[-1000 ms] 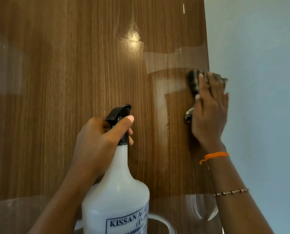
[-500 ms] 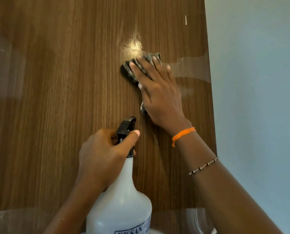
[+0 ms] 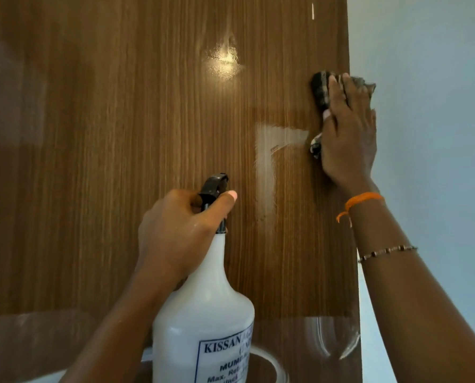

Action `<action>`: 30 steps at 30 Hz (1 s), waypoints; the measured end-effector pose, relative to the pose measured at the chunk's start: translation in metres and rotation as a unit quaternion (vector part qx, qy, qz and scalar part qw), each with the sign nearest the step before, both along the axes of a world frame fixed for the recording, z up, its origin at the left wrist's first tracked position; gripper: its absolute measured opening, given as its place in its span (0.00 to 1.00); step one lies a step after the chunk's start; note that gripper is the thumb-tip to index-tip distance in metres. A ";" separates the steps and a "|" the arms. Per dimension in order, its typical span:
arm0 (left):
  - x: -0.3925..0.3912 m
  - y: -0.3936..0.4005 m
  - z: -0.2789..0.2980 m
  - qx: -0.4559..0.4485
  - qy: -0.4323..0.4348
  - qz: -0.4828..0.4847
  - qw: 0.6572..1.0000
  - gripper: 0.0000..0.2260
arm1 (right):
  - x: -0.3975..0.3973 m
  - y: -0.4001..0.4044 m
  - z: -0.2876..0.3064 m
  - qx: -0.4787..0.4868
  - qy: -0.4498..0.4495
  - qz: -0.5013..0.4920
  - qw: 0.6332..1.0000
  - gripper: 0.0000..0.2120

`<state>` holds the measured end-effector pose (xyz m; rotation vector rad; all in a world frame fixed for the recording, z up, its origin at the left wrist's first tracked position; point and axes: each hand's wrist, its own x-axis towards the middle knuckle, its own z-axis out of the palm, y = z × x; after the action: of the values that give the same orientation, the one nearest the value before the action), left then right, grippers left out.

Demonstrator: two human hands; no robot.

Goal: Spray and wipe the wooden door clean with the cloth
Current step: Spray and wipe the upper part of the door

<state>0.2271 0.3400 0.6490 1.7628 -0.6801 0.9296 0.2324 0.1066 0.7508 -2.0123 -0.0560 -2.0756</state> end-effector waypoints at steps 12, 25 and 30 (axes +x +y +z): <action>0.002 0.004 0.003 -0.040 0.037 -0.073 0.996 0.27 | 0.011 0.062 0.019 -0.024 -0.010 -0.013 1.000 0.23; 0.002 0.005 0.006 -0.056 0.043 -0.100 0.993 0.26 | 0.021 0.096 0.024 -0.378 0.039 -0.003 0.925 0.25; -0.003 0.007 0.006 -0.047 0.045 -0.132 0.989 0.21 | 0.009 0.021 0.016 -0.181 0.014 0.006 0.983 0.26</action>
<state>0.2242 0.3468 0.6555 1.5763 -0.7771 0.6862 0.2410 0.1277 0.7668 -2.2319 -0.4705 -2.1544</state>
